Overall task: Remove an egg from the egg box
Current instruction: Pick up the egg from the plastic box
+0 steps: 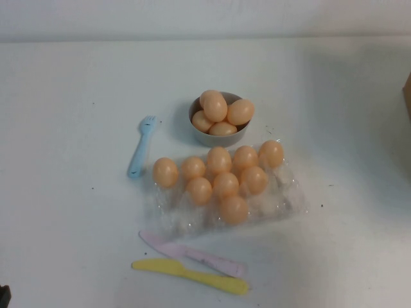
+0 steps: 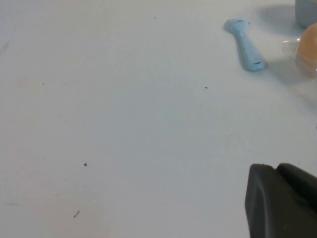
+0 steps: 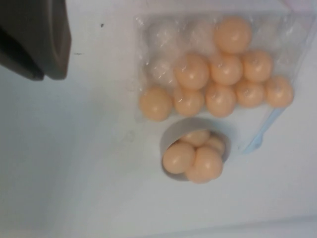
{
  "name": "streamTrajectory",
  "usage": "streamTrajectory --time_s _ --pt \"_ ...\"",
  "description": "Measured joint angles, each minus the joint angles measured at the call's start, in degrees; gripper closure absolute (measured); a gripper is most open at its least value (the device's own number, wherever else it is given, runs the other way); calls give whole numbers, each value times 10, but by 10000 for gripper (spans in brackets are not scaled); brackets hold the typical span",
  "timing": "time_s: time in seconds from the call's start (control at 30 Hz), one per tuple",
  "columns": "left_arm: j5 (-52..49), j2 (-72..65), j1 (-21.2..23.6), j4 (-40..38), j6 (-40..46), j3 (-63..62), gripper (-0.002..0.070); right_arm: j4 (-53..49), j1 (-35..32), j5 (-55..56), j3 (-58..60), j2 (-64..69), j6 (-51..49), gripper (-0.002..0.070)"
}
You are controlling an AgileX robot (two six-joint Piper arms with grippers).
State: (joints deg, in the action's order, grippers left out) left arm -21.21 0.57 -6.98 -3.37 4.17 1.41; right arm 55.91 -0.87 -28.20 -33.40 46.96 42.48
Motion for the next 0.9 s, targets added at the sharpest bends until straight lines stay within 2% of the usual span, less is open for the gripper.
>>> streamTrajectory --time_s 0.1,0.2,0.43,0.63,0.9 --pt "0 0 0 0 0 0 678 -16 0 -74 -63 74 56 694" --pt "0 0 0 0 0 0 678 -50 1 -157 -139 147 63 694" --pt "0 0 0 0 0 0 678 -219 52 -306 -324 296 -53 694" --pt "0 0 0 0 1 0 678 -367 137 -344 -421 385 -144 694" --pt "0 0 0 0 1 0 678 -407 171 -412 -535 510 -168 688"
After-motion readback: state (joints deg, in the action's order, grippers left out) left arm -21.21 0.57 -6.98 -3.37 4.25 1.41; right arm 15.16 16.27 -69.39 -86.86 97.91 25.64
